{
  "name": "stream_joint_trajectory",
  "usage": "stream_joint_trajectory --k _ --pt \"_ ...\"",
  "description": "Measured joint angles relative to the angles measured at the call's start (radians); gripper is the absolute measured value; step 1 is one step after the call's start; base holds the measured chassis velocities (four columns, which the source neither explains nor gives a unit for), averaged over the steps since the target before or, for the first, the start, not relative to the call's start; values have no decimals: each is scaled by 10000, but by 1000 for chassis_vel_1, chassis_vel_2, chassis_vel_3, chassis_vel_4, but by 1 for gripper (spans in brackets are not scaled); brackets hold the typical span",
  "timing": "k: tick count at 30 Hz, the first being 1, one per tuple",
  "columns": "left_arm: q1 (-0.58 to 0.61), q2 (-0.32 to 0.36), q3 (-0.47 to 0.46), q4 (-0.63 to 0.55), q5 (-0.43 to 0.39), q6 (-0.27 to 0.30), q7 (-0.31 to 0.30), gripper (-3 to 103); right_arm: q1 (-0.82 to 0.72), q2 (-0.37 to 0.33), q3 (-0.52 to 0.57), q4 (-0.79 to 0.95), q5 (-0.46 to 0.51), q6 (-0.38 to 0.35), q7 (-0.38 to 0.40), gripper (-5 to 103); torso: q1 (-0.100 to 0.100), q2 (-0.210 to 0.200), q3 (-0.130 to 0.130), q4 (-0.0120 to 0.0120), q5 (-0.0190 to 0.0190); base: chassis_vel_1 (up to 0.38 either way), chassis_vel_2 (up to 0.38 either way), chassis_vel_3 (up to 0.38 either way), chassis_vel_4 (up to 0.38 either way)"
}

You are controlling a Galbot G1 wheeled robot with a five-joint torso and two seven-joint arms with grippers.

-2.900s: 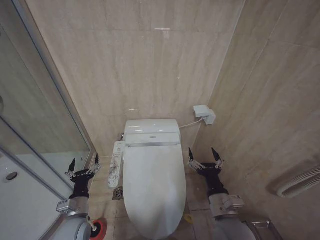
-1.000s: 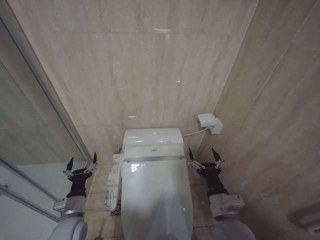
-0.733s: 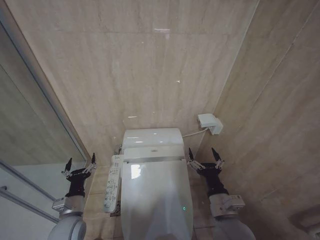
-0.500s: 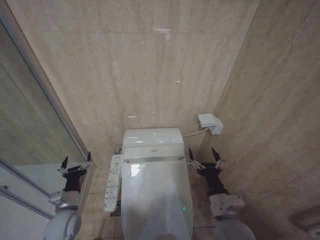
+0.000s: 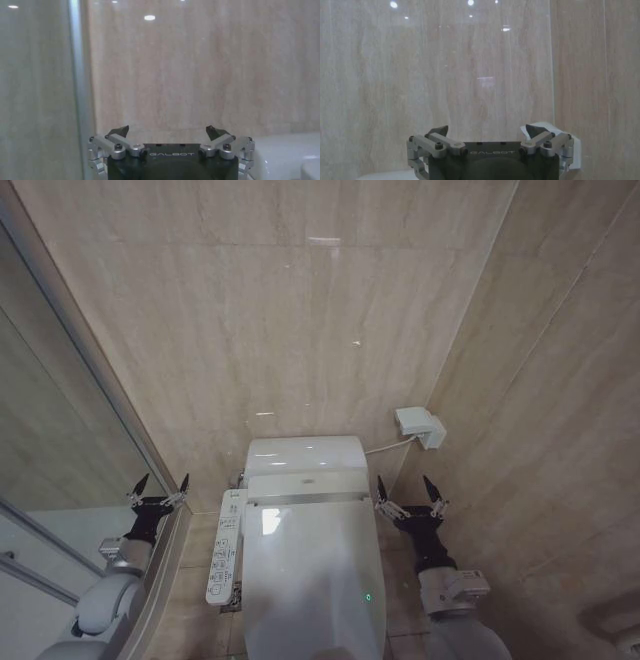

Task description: Open the toilet lid, clean the toilet bowl with a toilet brush, close the toilet lid, and flush.

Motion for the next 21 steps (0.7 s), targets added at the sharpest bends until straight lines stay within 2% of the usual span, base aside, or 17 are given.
stream_joint_trajectory --k 5,6,10,16,21 --pt "-787 665 587 664 -55 -371 440 103 1 -1 0 0 0 0 -3 100 0 0 0 0 2 0 0 0 0" --pt "-1056 798 761 864 -72 -450 528 96 1 0 0 0 0 0 -2 100 0 0 0 0 2 0 0 0 0" --pt "-1723 922 1165 1423 -151 -548 616 96 1 0 0 -1 0 0 -2 100 0 0 0 0 3 0 0 0 0" --pt "-2657 642 1717 2333 -372 -556 597 93 1 0 0 0 0 0 -2 100 0 0 0 1 2 0 0 0 0" --pt "-3503 132 2373 3134 -541 -495 577 93 -1 -1 0 0 0 0 -1 100 0 0 0 -2 1 0 0 0 0"
